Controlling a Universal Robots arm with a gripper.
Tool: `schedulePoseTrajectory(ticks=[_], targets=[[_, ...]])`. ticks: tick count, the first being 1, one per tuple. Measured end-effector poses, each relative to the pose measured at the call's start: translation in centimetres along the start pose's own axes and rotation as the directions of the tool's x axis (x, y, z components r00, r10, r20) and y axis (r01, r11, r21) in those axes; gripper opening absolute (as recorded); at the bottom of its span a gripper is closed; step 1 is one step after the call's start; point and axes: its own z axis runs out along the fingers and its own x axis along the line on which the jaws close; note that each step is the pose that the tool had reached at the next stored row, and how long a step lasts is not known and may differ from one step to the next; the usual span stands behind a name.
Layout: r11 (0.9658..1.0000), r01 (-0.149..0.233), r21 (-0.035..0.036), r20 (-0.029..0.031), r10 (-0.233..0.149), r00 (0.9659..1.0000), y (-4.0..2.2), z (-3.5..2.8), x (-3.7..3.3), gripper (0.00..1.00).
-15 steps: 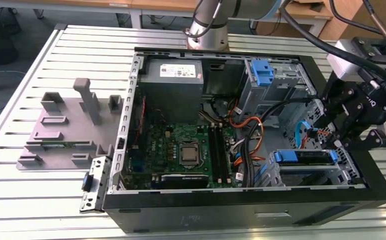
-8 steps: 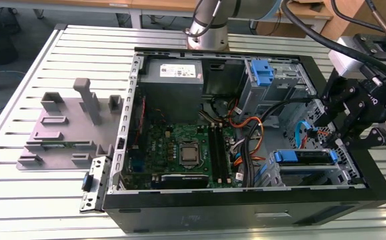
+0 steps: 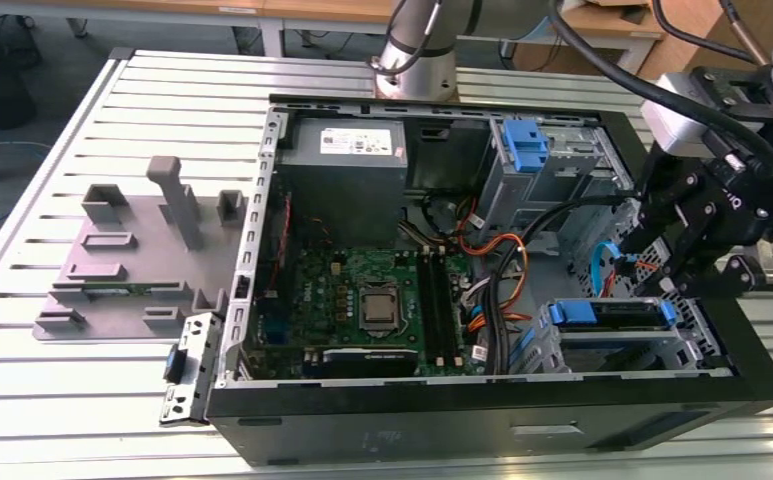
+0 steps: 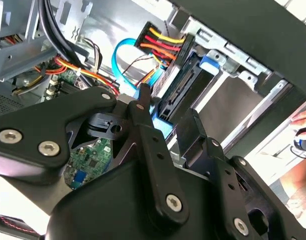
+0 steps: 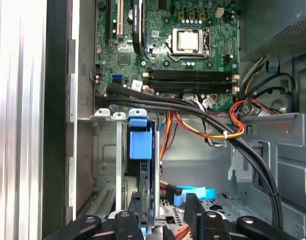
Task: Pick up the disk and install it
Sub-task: 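Insert the first disk wire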
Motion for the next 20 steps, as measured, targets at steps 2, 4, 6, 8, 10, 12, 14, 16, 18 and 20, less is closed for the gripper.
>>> schedulePoseTrajectory(ticks=[2, 4, 6, 8, 10, 12, 14, 16, 18, 20], targets=[[1.0000, 0.000, 0.0003, 0.0000, 0.000, 1.0000, 0.23, 0.01, 0.00, 0.48], [1.0000, 0.000, 0.0003, 0.0000, 0.000, 1.0000, 0.38, 0.04, 0.01, 0.48], [1.0000, 0.000, 0.0002, -0.0001, 0.000, 1.0000, 0.50, 0.08, 0.01, 0.48], [1.0000, 0.000, 0.0003, -0.0002, 0.000, 1.0000, 0.60, 0.21, 0.01, 0.48], [1.0000, 0.000, 0.0002, -0.0003, 0.000, 1.0000, 0.61, 0.32, 0.01, 0.48], [1.0000, 0.000, 0.0002, -0.0004, 0.000, 1.0000, 0.62, 0.33, 0.02, 0.48], [1.0000, 0.000, 0.0002, -0.0003, 0.000, 1.0000, 0.62, 0.34, 0.02, 0.48], [1.0000, 0.000, 0.0002, -0.0004, 0.000, 1.0000, 0.62, 0.40, 0.03, 0.48], [1.0000, 0.000, 0.0002, -0.0017, 0.000, 1.0000, 0.62, 0.46, 0.08, 0.48], [1.0000, 0.000, 0.0003, -0.0056, 0.000, 1.0000, 0.61, 0.69, 0.34, 0.48]])
